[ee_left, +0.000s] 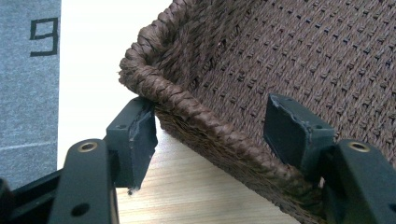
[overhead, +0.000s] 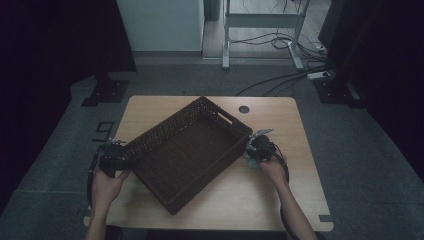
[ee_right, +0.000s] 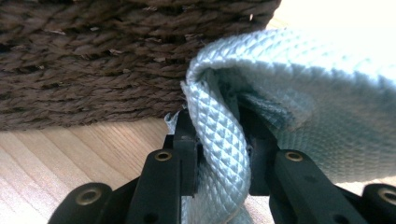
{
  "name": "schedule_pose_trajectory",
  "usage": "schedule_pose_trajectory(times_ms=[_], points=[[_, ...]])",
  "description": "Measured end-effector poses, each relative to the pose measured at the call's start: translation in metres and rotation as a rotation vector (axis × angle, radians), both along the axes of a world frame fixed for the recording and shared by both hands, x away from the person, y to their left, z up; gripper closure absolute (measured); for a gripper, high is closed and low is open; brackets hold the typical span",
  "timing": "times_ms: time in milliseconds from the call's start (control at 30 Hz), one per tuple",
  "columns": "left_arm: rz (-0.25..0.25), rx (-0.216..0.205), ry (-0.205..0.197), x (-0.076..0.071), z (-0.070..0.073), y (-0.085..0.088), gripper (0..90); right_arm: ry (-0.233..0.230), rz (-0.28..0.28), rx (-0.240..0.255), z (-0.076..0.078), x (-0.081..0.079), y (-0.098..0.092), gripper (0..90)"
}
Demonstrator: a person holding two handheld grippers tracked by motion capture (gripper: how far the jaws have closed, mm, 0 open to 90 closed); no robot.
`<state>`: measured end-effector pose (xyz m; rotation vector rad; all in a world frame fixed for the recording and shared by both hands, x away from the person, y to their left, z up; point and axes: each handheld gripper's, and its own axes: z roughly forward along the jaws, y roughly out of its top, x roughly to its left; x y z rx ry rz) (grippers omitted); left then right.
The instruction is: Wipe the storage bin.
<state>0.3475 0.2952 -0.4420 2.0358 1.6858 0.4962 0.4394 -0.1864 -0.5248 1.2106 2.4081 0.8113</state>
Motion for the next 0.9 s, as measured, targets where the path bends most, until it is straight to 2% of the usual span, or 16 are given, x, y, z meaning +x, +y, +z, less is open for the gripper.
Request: schedule_pose_trajectory(times_ms=[500,633,900], points=[[0.001,-0.001,-0.003,0.000,0.000,0.000,34.9,0.019,0.007,0.008,-0.004,-0.001,0.000,70.5],[0.001,-0.001,-0.003,0.000,0.000,0.000,34.9,0.017,0.013,-0.003,-0.005,-0.002,0.002,70.4],[0.001,0.000,-0.002,0.000,0.000,0.000,34.9,0.022,0.066,-0.015,-0.004,-0.010,0.010,70.3]])
